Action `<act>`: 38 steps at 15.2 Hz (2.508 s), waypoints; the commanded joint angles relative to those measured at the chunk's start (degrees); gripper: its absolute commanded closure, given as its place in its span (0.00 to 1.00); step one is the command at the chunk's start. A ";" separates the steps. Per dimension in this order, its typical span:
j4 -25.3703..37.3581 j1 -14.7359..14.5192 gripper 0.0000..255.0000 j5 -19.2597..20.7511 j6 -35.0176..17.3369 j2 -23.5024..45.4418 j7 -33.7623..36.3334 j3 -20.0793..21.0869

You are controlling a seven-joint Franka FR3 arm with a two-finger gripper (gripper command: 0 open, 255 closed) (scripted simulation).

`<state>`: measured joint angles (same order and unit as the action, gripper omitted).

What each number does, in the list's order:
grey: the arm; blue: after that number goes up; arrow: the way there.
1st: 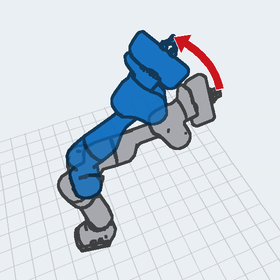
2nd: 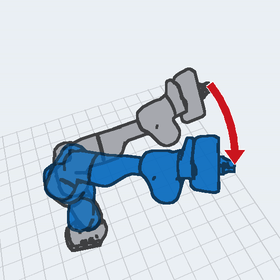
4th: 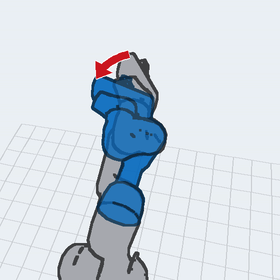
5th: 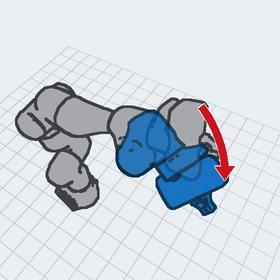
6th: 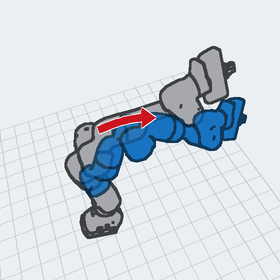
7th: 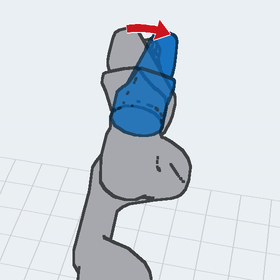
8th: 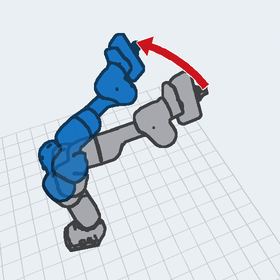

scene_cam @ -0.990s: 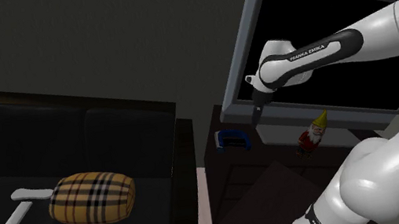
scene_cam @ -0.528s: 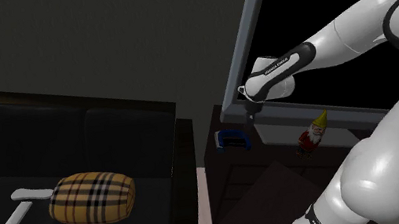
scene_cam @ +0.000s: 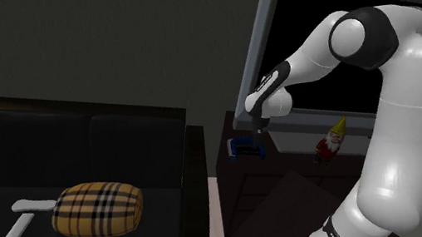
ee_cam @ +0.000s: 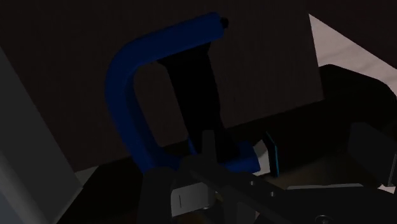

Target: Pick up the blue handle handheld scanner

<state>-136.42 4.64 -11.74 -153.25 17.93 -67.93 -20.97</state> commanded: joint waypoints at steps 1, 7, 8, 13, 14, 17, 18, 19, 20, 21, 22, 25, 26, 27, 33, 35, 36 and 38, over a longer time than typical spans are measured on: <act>2.89 1.91 0.00 -2.58 -2.26 4.83 -3.35 2.05; 12.61 7.34 0.00 -5.42 -5.62 16.51 -9.44 6.70; 12.88 7.63 0.00 -5.67 -6.12 17.26 -9.62 7.06; 14.41 9.01 0.00 -6.81 -8.51 21.06 -10.46 8.75; 14.95 9.43 0.00 -7.13 -9.22 22.27 -10.69 9.26; 14.87 9.32 1.00 -7.12 -9.25 22.22 -10.59 9.26; 14.90 9.31 1.00 -7.12 -9.24 22.24 -10.57 9.26; 14.92 9.31 1.00 -7.13 -9.24 22.26 -10.57 9.26; 14.90 9.31 1.00 -7.13 -9.26 22.26 -10.57 9.27; 14.89 9.30 1.00 -7.13 -9.26 22.25 -10.56 9.26; 14.89 9.28 1.00 -7.13 -9.25 22.24 -10.55 9.26; 14.90 9.31 1.00 -7.13 -9.25 22.26 -10.57 9.27; 14.95 9.43 1.00 -7.12 -9.23 22.27 -10.68 9.27; 14.60 9.17 1.00 -6.93 -8.78 21.50 -10.54 8.95; 12.77 7.50 1.00 -5.57 -5.91 16.95 -9.56 6.90; 12.25 6.93 1.00 -5.03 -4.90 15.46 -9.17 6.19; 12.01 6.65 1.00 -4.74 -4.38 14.72 -8.97 5.84; 11.57 6.08 1.00 -4.14 -3.33 13.25 -8.55 5.12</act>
<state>-124.78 11.08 -16.20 -157.18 31.87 -76.79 -15.48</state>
